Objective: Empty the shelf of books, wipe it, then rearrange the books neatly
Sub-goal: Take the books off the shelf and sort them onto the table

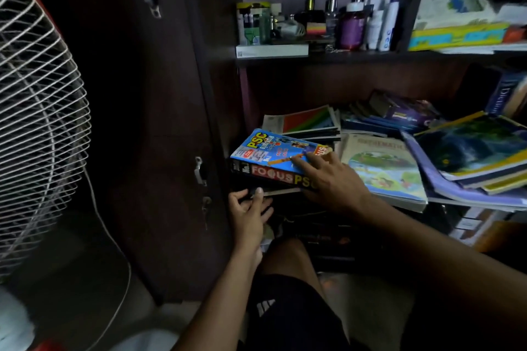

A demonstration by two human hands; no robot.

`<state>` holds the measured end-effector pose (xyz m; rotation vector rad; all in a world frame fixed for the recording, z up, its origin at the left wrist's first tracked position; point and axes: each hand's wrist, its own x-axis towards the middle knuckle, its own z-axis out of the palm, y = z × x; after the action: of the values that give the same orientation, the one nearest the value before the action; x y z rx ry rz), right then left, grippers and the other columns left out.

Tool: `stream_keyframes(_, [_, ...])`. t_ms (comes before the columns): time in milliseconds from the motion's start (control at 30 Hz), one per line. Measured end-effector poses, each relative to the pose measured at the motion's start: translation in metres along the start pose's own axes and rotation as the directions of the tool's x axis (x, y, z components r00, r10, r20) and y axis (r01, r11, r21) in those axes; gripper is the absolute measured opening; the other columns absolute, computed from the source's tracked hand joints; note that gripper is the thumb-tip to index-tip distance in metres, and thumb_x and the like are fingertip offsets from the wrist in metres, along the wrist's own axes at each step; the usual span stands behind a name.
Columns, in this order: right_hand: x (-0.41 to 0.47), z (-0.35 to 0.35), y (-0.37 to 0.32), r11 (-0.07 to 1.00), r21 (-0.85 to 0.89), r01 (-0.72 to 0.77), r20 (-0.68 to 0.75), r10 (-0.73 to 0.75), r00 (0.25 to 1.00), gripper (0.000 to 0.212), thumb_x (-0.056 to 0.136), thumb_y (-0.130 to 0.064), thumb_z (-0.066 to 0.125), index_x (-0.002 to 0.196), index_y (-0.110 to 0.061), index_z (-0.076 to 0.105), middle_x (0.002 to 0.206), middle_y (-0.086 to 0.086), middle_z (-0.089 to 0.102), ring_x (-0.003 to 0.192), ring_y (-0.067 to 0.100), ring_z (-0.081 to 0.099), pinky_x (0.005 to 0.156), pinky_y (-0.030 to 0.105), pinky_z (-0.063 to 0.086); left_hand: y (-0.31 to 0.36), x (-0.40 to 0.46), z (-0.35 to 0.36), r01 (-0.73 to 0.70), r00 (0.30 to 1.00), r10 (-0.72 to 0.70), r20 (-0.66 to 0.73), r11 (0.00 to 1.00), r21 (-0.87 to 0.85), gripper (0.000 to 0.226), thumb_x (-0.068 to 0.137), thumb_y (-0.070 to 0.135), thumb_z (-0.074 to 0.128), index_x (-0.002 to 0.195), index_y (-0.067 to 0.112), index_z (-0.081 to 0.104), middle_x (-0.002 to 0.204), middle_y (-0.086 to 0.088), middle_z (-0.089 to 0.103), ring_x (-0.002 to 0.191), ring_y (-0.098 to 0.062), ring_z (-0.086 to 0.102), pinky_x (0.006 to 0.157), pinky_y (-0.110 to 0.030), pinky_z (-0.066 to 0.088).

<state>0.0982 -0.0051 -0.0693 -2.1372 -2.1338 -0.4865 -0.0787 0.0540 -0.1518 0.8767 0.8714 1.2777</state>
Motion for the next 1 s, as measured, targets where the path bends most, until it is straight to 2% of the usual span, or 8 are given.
stream_keyframes(133, [0.015,-0.031,0.005,0.993,0.096,-0.066,-0.153,0.080,0.985,0.064,0.093,-0.054,0.056,0.148,-0.026,0.040,0.127,0.007,0.063,0.114,0.035,0.054,0.069,0.041,0.049,-0.004,-0.013,0.016,-0.013,1.000,0.011,0.028,0.999,0.050,0.019,0.100,0.015,0.061,0.100,0.012,0.042,0.090,-0.011,0.069,0.083,-0.029,0.075,0.070,-0.034,0.060])
stream_keyframes(400, [0.010,-0.025,-0.044,0.999,0.016,-0.029,-0.115,0.030,0.993,0.078,0.070,-0.070,0.065,0.130,-0.023,0.047,0.121,0.011,0.057,0.107,0.036,0.054,0.071,0.044,0.052,0.003,-0.016,0.014,0.040,0.999,-0.040,-0.005,0.998,0.052,0.032,0.098,0.017,0.056,0.123,0.034,0.046,0.071,0.000,0.070,0.045,-0.010,0.056,0.043,-0.024,0.044])
stream_keyframes(433, [0.009,-0.022,-0.050,1.000,0.003,-0.021,-0.122,0.021,0.992,0.079,0.069,-0.069,0.065,0.130,-0.021,0.048,0.121,0.012,0.056,0.108,0.037,0.054,0.074,0.045,0.052,0.004,-0.017,0.012,0.081,0.997,-0.081,0.005,0.996,0.039,0.022,0.096,0.028,0.056,0.118,0.029,0.055,0.072,-0.001,0.069,0.047,-0.010,0.057,0.043,-0.024,0.044])
stream_keyframes(567, [0.001,-0.021,-0.061,1.000,-0.007,-0.028,-0.090,0.027,0.996,0.084,0.068,-0.079,0.048,0.129,-0.021,0.048,0.124,0.009,0.051,0.117,0.034,0.047,0.090,0.047,0.042,0.011,-0.014,0.008,0.273,0.958,-0.268,0.105,0.961,-0.036,0.067,0.081,0.073,0.062,0.125,0.024,0.067,0.113,-0.007,0.074,0.089,-0.023,0.074,0.063,-0.036,0.057])
stream_keyframes(667, [-0.011,-0.024,-0.051,0.995,0.099,-0.006,-0.044,0.010,0.999,0.090,0.066,-0.089,0.034,0.132,-0.029,0.051,0.124,0.002,0.051,0.118,0.028,0.045,0.096,0.045,0.038,0.026,-0.017,0.013,0.290,0.949,-0.288,0.131,0.957,0.001,0.065,0.078,0.071,0.068,0.125,0.026,0.066,0.115,-0.005,0.074,0.093,-0.023,0.074,0.065,-0.038,0.060])
stream_keyframes(800, [-0.020,-0.015,-0.014,0.861,0.380,-0.339,0.068,0.340,0.938,0.085,0.082,-0.082,0.042,0.142,-0.022,0.044,0.138,0.009,0.051,0.127,0.031,0.043,0.104,0.043,0.037,0.020,-0.027,0.022,0.033,0.999,-0.045,0.026,0.931,0.364,0.100,0.068,0.077,0.073,0.149,0.029,0.040,0.145,0.000,0.048,0.129,-0.020,0.052,0.107,-0.043,0.047])
stream_keyframes(867, [-0.023,-0.013,-0.010,0.785,0.457,-0.418,0.164,0.387,0.907,0.076,0.089,-0.073,0.049,0.138,-0.015,0.044,0.136,0.015,0.057,0.125,0.035,0.048,0.101,0.043,0.041,0.021,-0.028,0.024,-0.085,0.996,0.076,0.037,0.848,0.523,0.087,0.078,0.070,0.071,0.149,0.027,0.045,0.145,0.001,0.038,0.135,-0.017,0.041,0.110,-0.035,0.039])
stream_keyframes(1000, [-0.023,-0.024,-0.019,0.598,0.694,-0.401,0.124,0.449,0.885,0.060,0.092,-0.047,0.065,0.137,-0.012,0.046,0.127,0.008,0.064,0.113,0.027,0.060,0.087,0.036,0.049,0.025,-0.033,0.020,-0.149,0.988,0.101,0.115,0.800,0.582,0.084,0.078,0.068,0.067,0.152,0.037,0.039,0.147,0.007,0.041,0.138,-0.019,0.039,0.115,-0.046,0.038])
